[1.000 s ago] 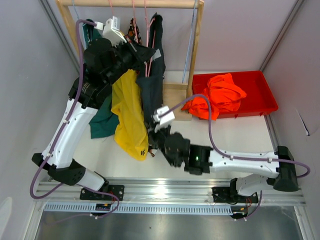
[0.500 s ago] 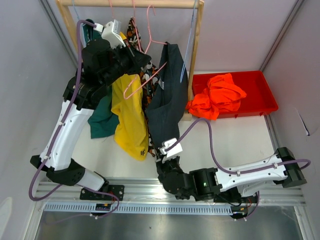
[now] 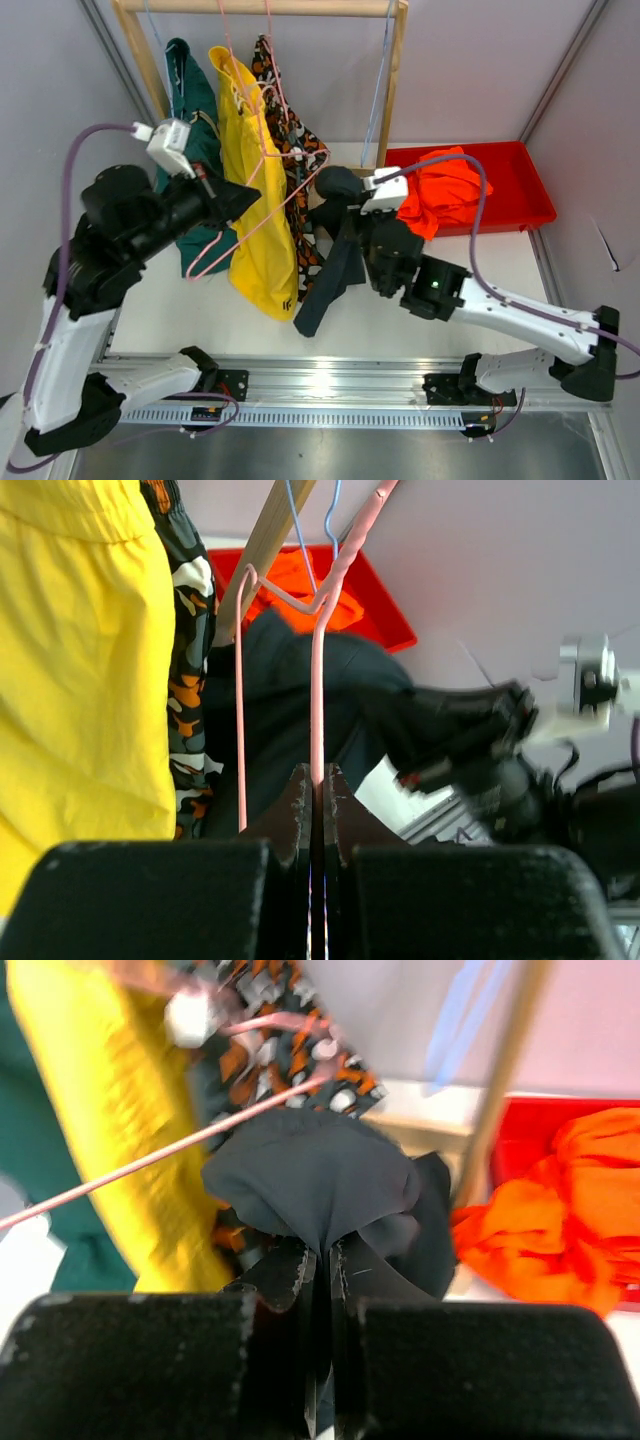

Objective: Remove the shorts from the hanger

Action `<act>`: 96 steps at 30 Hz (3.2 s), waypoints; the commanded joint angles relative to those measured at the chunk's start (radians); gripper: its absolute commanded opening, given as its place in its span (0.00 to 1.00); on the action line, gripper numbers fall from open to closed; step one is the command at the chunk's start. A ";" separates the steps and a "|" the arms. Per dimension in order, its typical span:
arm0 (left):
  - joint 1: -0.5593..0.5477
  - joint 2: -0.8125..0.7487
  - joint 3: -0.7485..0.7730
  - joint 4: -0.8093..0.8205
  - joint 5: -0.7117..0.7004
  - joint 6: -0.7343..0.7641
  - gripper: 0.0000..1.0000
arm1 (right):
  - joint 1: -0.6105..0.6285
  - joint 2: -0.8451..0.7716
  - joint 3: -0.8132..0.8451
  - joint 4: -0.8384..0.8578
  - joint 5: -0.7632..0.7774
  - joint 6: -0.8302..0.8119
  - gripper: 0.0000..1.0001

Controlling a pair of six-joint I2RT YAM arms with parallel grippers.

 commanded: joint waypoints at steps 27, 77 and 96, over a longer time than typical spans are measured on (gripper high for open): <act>-0.004 0.052 0.023 0.171 0.028 0.095 0.00 | -1.014 0.022 0.635 -0.208 -0.563 0.001 0.00; 0.092 0.931 0.675 0.554 0.014 0.035 0.09 | -0.747 -0.427 -0.556 -0.125 -0.718 0.437 0.99; 0.161 0.635 0.563 0.294 -0.081 0.148 0.74 | -0.686 -0.430 -0.593 -0.123 -0.694 0.450 0.99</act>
